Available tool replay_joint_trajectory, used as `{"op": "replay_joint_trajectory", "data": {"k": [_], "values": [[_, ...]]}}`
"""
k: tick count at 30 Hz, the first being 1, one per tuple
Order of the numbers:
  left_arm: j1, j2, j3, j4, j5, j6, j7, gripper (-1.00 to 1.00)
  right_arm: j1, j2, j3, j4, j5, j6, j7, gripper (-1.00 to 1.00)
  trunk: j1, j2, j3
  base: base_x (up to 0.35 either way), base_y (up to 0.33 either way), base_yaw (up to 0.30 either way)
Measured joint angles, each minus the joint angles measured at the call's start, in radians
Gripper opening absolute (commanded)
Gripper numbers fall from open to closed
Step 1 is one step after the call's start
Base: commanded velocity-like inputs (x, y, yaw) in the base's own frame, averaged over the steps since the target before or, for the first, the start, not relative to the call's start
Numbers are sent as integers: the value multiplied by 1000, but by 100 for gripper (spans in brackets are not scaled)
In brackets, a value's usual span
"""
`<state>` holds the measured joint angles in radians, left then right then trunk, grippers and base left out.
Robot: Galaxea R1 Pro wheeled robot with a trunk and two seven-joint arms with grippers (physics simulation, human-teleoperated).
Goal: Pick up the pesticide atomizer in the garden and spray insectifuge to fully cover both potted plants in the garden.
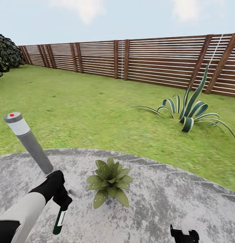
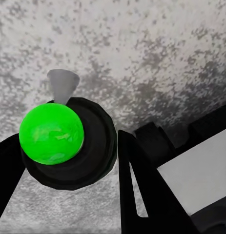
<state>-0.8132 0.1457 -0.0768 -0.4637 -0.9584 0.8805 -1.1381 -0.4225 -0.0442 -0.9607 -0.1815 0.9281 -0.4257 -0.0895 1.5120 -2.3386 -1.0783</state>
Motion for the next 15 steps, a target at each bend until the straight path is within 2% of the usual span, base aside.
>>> {"op": "replay_joint_trajectory", "data": {"k": [12, 15], "values": [[0, 0, 1, -3, 0, 0, 5, -100, 0, 0, 0, 0, 0, 0, 0, 100, 0, 0, 0, 0, -264, 8], [4, 1, 1, 4, 0, 0, 5, -100, 0, 1, 0, 0, 0, 0, 0, 100, 0, 0, 0, 74, -205, 172]]}}
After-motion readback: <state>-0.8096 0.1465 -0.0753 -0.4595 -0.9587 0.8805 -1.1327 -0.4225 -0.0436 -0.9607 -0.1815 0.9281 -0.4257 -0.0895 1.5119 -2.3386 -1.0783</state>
